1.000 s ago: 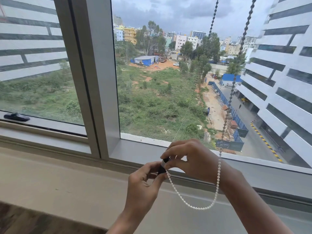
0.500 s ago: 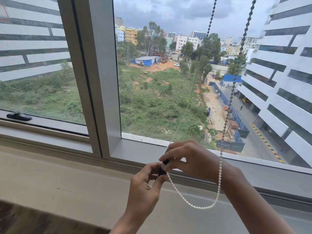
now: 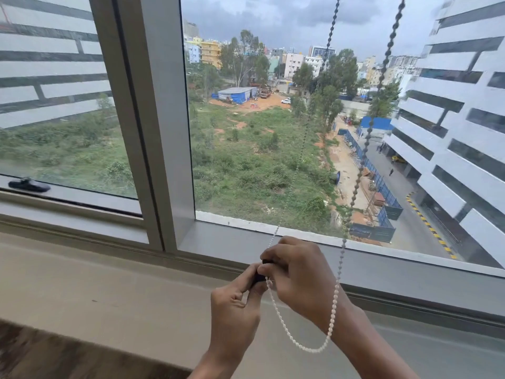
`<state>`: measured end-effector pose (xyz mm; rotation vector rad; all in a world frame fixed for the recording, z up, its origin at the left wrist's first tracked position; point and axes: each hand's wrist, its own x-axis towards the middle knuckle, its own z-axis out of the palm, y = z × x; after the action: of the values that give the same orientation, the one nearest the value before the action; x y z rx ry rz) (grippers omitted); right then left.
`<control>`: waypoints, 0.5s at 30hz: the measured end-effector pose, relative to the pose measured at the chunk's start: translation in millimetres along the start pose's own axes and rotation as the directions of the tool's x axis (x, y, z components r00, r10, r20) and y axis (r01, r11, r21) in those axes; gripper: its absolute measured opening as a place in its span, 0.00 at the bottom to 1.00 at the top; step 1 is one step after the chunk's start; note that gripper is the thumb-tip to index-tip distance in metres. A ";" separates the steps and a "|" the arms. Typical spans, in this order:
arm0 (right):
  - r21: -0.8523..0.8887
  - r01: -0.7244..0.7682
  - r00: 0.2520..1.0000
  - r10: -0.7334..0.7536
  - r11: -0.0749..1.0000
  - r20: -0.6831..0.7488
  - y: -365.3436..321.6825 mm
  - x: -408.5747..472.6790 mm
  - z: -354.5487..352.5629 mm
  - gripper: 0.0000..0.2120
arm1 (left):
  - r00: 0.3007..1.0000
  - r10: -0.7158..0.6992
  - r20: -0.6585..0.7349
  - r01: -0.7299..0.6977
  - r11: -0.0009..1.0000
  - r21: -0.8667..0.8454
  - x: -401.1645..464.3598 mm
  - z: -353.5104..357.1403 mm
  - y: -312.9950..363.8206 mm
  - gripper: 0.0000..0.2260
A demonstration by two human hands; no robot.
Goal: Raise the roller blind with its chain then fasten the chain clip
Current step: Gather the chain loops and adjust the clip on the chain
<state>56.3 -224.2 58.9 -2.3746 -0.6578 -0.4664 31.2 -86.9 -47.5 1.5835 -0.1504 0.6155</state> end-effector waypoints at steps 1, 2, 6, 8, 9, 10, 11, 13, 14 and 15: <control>-0.012 -0.024 1.000 0.024 1.000 -0.020 0.0 -2.6 3.6 0.04 | 1.000 0.000 0.003 0.000 1.000 0.018 -1.4 0.7 -3.7 0.27; -0.020 -0.048 0.998 0.048 0.999 -0.034 0.4 -3.7 6.9 0.05 | 1.000 -0.005 0.010 0.005 0.999 0.034 -2.4 1.4 -7.0 0.24; -0.015 -0.140 0.989 0.139 0.990 -0.041 8.2 -3.7 13.5 0.05 | 0.996 -0.067 0.060 0.068 0.998 -0.004 -2.6 3.1 -10.3 0.21; 0.032 -0.192 0.980 0.193 0.981 -0.051 15.4 -6.1 16.6 0.04 | 0.986 -0.123 0.115 0.130 0.990 -0.062 -1.3 4.1 -15.2 0.21; 0.081 -0.226 0.972 0.230 0.971 -0.053 19.2 -8.6 18.7 0.04 | 0.980 -0.143 0.136 0.154 0.985 -0.081 -0.8 4.5 -18.1 0.22; 0.142 -0.263 0.961 0.273 0.954 -0.051 23.3 -11.3 21.1 0.06 | 0.975 -0.160 0.153 0.175 0.980 -0.094 -0.2 5.0 -21.1 0.22; 0.208 -0.300 0.948 0.315 0.931 -0.045 27.9 -14.1 23.9 0.07 | 0.970 -0.176 0.166 0.195 0.975 -0.105 0.2 5.8 -24.4 0.22; 0.337 -0.359 0.919 0.393 0.870 -0.036 37.4 -18.7 30.4 0.08 | 0.961 -0.209 0.183 0.234 0.964 -0.127 0.2 8.0 -31.9 0.20; 0.395 -0.386 0.900 0.434 0.834 -0.036 42.4 -20.2 33.8 0.06 | 0.956 -0.225 0.191 0.252 0.959 -0.133 0.3 9.4 -36.2 0.19; 0.452 -0.410 0.880 0.473 0.792 -0.031 46.9 -21.4 37.2 0.05 | 0.952 -0.234 0.199 0.263 0.955 -0.134 0.2 10.5 -40.6 0.18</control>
<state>71.2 -239.3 -1.1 -1.9532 -0.0988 -0.2430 52.8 -91.8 -83.1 1.4722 -0.1293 0.2546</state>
